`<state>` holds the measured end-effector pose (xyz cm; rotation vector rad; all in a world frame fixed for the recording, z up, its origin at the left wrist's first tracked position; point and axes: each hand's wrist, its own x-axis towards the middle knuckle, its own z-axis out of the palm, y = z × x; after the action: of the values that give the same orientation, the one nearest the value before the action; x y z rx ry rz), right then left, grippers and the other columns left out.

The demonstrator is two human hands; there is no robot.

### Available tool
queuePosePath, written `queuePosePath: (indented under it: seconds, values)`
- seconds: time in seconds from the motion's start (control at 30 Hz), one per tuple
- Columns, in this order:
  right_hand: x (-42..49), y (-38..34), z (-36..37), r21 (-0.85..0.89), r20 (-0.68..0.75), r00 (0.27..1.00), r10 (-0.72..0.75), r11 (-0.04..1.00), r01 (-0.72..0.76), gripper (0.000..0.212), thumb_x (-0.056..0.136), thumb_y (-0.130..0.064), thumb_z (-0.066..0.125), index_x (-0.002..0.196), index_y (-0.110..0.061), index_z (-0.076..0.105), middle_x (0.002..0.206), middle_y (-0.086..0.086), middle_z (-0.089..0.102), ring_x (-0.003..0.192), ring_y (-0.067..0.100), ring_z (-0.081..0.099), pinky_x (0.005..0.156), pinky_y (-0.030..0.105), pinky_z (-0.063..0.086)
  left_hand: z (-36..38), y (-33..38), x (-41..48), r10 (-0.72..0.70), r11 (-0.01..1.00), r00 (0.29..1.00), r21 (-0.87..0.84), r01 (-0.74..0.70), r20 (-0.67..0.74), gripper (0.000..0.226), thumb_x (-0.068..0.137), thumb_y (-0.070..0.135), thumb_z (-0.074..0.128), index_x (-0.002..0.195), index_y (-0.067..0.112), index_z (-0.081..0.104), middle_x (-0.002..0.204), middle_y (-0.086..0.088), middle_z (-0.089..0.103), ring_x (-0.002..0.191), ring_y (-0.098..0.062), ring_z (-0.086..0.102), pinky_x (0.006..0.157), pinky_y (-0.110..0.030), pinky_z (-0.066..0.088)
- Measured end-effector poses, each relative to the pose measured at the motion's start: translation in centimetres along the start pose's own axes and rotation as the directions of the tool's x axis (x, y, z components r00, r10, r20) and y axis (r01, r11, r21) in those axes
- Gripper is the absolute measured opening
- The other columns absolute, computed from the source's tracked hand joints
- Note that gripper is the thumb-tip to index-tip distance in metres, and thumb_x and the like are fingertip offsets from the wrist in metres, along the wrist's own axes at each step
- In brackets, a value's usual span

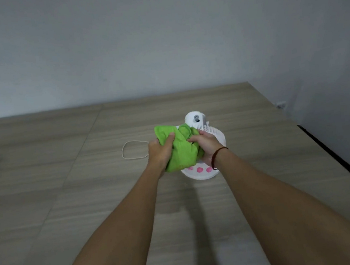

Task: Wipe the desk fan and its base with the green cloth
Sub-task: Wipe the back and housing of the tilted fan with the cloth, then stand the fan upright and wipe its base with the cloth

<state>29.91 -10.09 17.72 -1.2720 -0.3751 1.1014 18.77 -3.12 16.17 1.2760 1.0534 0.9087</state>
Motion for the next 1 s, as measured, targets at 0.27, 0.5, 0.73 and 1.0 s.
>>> queuePosePath:
  seconds: [0.27, 0.5, 0.73, 1.0]
  values:
    - [0.3, 5.1, 0.3, -0.094, -0.162, 0.969, -0.187, 0.980, 0.173, 0.022, 0.071, -0.007, 0.075, 0.076, -0.027, 0.068, 0.092, 0.001, 0.071, 0.080, 0.014, 0.067, 0.067, 0.023, 0.059, -0.9, -8.1, -2.1, -0.070, 0.998, 0.987, -0.001, 0.070, -0.145, 0.017, 0.089, 0.019, 0.051, 0.085, 0.010, 0.065, 0.085, -0.010, 0.065, 0.082, -0.022, 0.061, 0.081, -0.043, 0.054]
    - [0.1, 10.2, -3.6, -0.211, -0.302, 0.915, -0.266, 0.955, 0.208, 0.024, 0.077, -0.006, 0.073, 0.100, -0.003, 0.069, 0.078, 0.001, 0.065, 0.063, 0.006, 0.059, 0.048, 0.003, 0.046, 0.0, -12.0, -3.3, -0.048, 0.992, 0.991, 0.111, 0.062, -0.122, 0.024, 0.090, 0.013, 0.049, 0.091, -0.004, 0.066, 0.085, -0.020, 0.064, 0.080, -0.022, 0.057, 0.075, -0.038, 0.050]
    - [2.6, 16.8, -7.8, -0.577, -0.293, 0.889, -0.353, 0.806, 0.130, 0.025, 0.086, -0.013, 0.059, 0.106, -0.001, 0.069, 0.107, 0.019, 0.070, 0.103, 0.033, 0.063, 0.081, 0.026, 0.043, 0.8, -17.4, -1.9, -0.016, 0.949, 0.999, 0.315, 0.004, 0.038, 0.020, 0.091, 0.013, 0.047, 0.079, 0.003, 0.060, 0.077, -0.014, 0.057, 0.077, -0.022, 0.055, 0.069, -0.035, 0.046]
    - [5.8, 23.8, -10.4, -0.754, -0.182, 0.860, -0.476, 0.629, 0.189, 0.037, 0.087, -0.012, 0.055, 0.124, -0.008, 0.058, 0.126, 0.017, 0.061, 0.118, 0.033, 0.054, 0.098, 0.035, 0.043, 0.9, -24.2, 0.0, 0.067, 0.744, 0.982, 0.648, -0.165, 0.175, 0.037, 0.086, 0.019, 0.056, 0.115, -0.002, 0.053, 0.117, -0.023, 0.061, 0.109, -0.036, 0.058, 0.084, -0.034, 0.047]
